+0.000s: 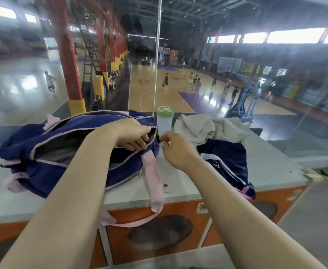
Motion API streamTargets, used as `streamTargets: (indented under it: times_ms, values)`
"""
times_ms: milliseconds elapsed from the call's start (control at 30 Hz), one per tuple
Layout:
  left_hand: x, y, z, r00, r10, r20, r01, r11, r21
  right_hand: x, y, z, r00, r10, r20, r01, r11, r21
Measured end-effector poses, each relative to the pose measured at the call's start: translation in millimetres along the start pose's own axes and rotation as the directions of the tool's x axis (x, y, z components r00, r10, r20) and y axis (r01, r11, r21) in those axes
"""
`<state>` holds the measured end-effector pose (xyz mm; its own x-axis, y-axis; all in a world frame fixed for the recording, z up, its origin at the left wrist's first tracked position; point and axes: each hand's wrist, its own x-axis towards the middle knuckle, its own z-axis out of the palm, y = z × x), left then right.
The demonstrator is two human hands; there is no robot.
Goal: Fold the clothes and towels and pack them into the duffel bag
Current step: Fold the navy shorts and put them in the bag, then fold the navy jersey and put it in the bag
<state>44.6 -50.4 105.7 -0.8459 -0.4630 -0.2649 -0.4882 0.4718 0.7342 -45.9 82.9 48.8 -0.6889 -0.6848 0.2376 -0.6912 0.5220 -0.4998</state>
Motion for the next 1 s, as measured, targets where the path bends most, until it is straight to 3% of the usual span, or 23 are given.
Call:
streamTargets:
  times_ms: [200, 333, 433, 567, 667, 833, 1000]
  values:
    - [19, 27, 72, 0.987, 0.101, 0.129, -0.109, 0.992, 0.061, -12, 68, -31, 0.973, 0.206, -0.109, -0.204, 0.979, 0.026]
    - [36, 22, 140, 0.982, 0.119, 0.145, -0.098, 0.984, -0.148, -23, 119, -45, 0.928, 0.306, -0.212, -0.303, 0.952, 0.045]
    - [44, 25, 180, 0.980, 0.091, 0.175, -0.009, 0.907, -0.421, -35, 151, -51, 0.835, 0.505, -0.216, -0.510, 0.859, 0.040]
    - [58, 36, 212, 0.984, 0.068, 0.165, 0.051, 0.780, -0.624, -43, 177, -53, 0.618, 0.779, -0.102, -0.764, 0.626, 0.158]
    - [68, 41, 229, 0.988, 0.017, 0.156, 0.096, 0.721, -0.686, -41, 184, -56, 0.574, 0.818, -0.033, -0.762, 0.549, 0.343]
    - [63, 48, 232, 0.985, -0.042, 0.170, 0.160, 0.611, -0.776, -36, 189, -50, 0.629, 0.763, 0.148, -0.605, 0.360, 0.710]
    - [77, 40, 225, 0.972, -0.014, 0.234, 0.202, 0.559, -0.804, -33, 196, -43, 0.648, 0.701, 0.298, -0.606, 0.239, 0.758]
